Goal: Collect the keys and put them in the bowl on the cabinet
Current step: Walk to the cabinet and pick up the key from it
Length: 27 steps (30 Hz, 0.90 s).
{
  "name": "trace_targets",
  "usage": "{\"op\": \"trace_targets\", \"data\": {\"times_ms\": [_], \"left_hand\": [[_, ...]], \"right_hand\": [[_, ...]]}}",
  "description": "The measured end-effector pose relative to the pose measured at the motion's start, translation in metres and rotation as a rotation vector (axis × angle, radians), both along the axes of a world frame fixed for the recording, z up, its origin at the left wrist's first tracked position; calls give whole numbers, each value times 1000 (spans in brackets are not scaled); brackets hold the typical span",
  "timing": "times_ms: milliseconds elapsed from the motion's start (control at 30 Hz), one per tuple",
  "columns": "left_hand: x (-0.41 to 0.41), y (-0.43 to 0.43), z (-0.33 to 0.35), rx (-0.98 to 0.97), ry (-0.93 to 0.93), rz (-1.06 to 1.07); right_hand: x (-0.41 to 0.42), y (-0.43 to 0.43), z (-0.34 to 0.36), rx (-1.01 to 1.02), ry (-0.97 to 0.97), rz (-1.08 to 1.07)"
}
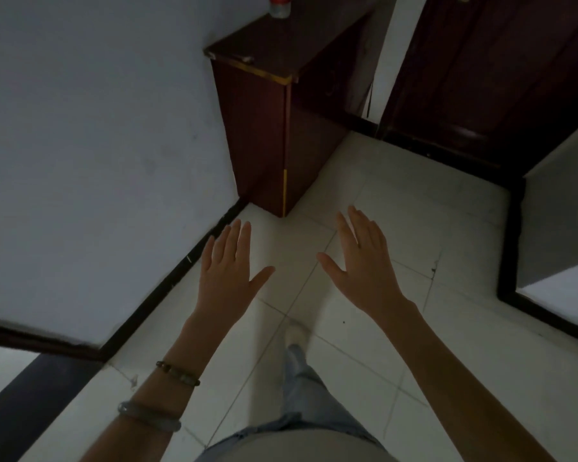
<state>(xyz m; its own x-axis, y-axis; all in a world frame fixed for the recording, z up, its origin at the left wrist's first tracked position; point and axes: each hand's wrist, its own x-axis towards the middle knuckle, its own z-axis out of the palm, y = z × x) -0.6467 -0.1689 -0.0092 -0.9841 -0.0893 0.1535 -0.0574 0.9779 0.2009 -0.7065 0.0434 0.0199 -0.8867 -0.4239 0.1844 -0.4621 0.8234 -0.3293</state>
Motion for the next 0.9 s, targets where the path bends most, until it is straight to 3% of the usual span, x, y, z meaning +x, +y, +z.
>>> {"op": "trace_targets", "data": {"times_ms": [300,900], "left_hand": [[-175,-30,28,-33,30,37],[-479,-136,30,9,60,55]], "right_hand": [[-189,-37,14,-69,-21,74],[-483,-148,17,-60,98,92]]}}
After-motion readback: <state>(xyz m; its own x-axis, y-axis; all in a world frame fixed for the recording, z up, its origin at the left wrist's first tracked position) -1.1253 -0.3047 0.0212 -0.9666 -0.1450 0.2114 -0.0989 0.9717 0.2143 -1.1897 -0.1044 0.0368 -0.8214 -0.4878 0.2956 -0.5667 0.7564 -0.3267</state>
